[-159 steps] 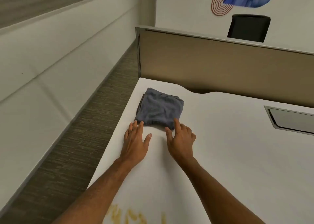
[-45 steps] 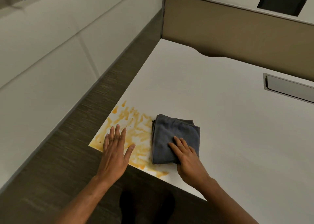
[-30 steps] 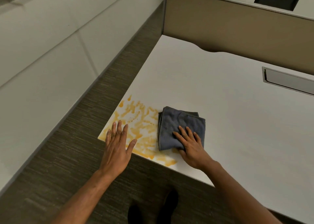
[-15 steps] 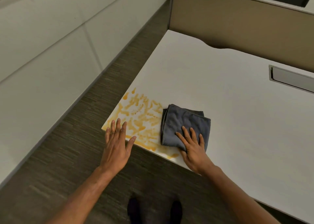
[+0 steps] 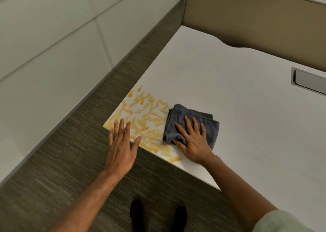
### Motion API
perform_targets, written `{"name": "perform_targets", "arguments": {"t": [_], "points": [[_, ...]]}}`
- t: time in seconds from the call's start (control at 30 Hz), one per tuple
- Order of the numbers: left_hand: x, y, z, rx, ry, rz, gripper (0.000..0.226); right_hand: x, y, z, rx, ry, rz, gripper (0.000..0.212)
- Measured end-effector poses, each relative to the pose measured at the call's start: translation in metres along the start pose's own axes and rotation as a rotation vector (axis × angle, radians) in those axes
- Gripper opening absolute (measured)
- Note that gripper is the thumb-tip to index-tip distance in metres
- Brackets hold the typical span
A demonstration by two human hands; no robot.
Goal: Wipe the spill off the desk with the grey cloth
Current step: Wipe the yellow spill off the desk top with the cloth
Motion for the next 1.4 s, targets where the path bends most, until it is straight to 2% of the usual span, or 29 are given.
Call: {"name": "perform_targets", "arguments": {"t": [0.4, 0.53, 0.7, 0.8, 1.07, 1.4], "points": [[0.004, 0.004, 0.002, 0.02, 0.024, -0.004, 0.094, 0.046, -0.014, 0.021, -0.014, 0.112, -0.037, 0.063], [0.003, 0.007, 0.002, 0.038, 0.03, -0.004, 0.094, 0.043, -0.015, 0.015, -0.031, 0.021, -0.071, 0.066], [0.003, 0.009, 0.004, 0.058, 0.043, -0.003, 0.092, 0.01, -0.006, -0.003, -0.05, -0.2, -0.101, 0.078], [0.005, 0.007, 0.006, 0.06, 0.04, -0.001, 0.085, -0.008, 0.0, -0.005, -0.065, -0.246, -0.123, 0.073], [0.005, 0.006, 0.008, 0.054, 0.041, 0.007, 0.089, -0.017, 0.003, 0.014, -0.08, -0.139, -0.167, 0.056], [0.002, 0.014, 0.014, 0.057, 0.04, -0.034, 0.09, 0.035, -0.009, 0.044, -0.062, 0.058, -0.11, 0.06]]}}
Point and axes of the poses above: each hand's wrist, its own x-axis away from the middle knuckle, its own y-axis out of the back of the hand, z = x × y, the point moved 5 cm from there along -x, towards the middle knuckle, and after that the axes turned 5 degrees about -z, right-handed, at the moved point
